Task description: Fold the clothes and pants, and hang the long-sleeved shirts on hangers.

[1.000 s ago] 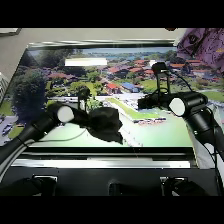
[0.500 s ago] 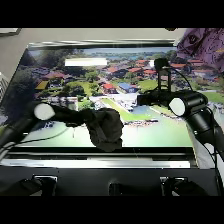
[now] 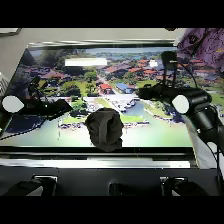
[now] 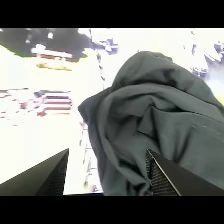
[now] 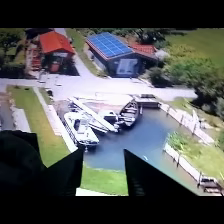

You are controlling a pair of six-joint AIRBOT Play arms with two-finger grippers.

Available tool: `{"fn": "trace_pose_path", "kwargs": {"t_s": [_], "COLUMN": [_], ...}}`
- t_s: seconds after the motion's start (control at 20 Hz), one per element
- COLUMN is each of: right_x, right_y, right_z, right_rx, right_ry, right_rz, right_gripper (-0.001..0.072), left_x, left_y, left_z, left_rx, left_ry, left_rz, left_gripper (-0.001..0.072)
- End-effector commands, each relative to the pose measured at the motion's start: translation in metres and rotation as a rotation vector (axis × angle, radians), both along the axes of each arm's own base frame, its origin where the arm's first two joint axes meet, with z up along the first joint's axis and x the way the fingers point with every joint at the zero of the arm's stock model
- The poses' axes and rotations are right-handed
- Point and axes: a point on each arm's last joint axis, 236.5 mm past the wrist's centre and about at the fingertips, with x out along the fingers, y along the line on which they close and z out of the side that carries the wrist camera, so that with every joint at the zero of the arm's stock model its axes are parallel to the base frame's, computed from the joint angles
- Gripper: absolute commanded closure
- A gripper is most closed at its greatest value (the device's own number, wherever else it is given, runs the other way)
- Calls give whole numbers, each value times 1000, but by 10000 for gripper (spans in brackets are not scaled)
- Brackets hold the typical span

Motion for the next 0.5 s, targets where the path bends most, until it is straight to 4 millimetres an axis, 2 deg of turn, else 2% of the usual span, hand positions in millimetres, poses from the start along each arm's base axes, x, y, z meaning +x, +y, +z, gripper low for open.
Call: {"fn": "trace_pose_path", "kwargs": {"t_s": [0.0,0.05,0.1,0.2,0.3,0.45], "right_x": [-17,-27,-38,-51,-59,-66], "right_y": [-47,-42,-23,14,35,62], "right_z": [-64,-89,-104,-114,-135,-166], "right_rx": [164,293,445,658,692,649], "right_ry": [300,426,526,613,657,708], "right_rz": [-226,-215,-138,8,69,113], "right_gripper": [304,238,217,222,228,227], "left_x": [2,2,2,1,0,0], "left_y": [11,11,11,11,11,11], "left_z": [-2,-1,-1,-2,-3,-3], "left_rx": [32,31,31,31,32,26], "left_ry": [-9,-10,-10,-5,2,9], "left_rz": [-1,-1,-1,-2,-3,10], "left_gripper": [166,165,165,165,164,163]}}
